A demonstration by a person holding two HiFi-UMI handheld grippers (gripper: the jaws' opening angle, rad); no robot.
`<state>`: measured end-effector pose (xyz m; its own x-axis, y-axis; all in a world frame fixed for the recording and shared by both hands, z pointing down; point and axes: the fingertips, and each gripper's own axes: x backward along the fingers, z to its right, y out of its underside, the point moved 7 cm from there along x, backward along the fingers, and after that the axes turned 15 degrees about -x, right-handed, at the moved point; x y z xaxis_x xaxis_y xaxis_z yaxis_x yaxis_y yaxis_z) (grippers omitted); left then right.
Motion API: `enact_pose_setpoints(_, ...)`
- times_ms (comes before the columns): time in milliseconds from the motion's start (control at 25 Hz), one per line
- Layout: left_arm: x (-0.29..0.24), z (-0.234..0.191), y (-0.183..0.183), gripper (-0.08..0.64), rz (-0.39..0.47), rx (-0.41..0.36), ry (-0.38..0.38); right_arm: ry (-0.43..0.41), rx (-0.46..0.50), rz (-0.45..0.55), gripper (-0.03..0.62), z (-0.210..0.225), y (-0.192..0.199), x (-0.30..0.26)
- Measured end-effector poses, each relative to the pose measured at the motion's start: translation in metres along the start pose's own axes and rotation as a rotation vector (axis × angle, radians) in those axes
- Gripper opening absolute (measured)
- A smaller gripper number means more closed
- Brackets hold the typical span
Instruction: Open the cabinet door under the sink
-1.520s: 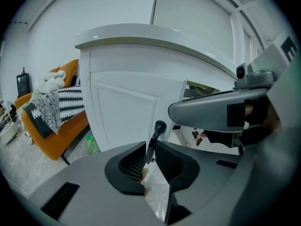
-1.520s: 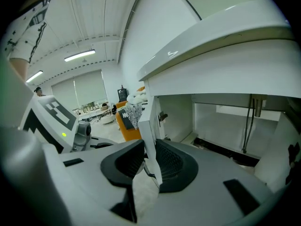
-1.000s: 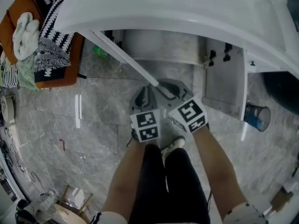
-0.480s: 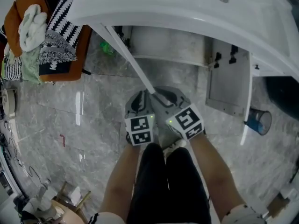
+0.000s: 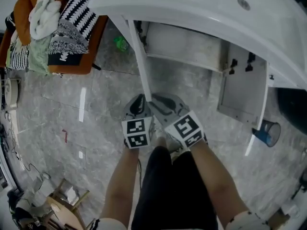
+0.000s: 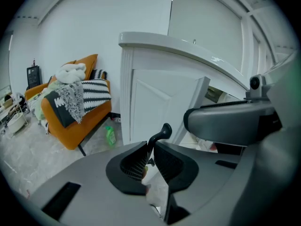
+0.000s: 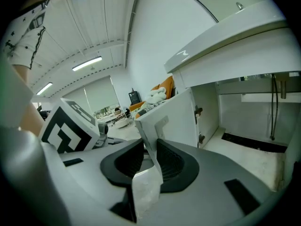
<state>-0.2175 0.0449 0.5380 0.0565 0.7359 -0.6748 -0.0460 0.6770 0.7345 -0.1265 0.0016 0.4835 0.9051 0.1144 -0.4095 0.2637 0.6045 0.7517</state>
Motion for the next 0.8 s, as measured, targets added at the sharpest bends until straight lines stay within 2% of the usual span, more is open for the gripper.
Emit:
enact_pose_setpoints(440, 0.015, -0.054, 0.02, 0.028, 0.005, 0.052, -0.067, -0.091, 0.005, -0.029, 0.086, -0.031, 0.001, -0.043)
enact_pose_setpoints(800, 0.019, -0.09, 0.028, 0.029, 0.038, 0.082, -0.051, -0.145, 0.032, -0.044, 0.086, -0.044, -0.004, -0.073)
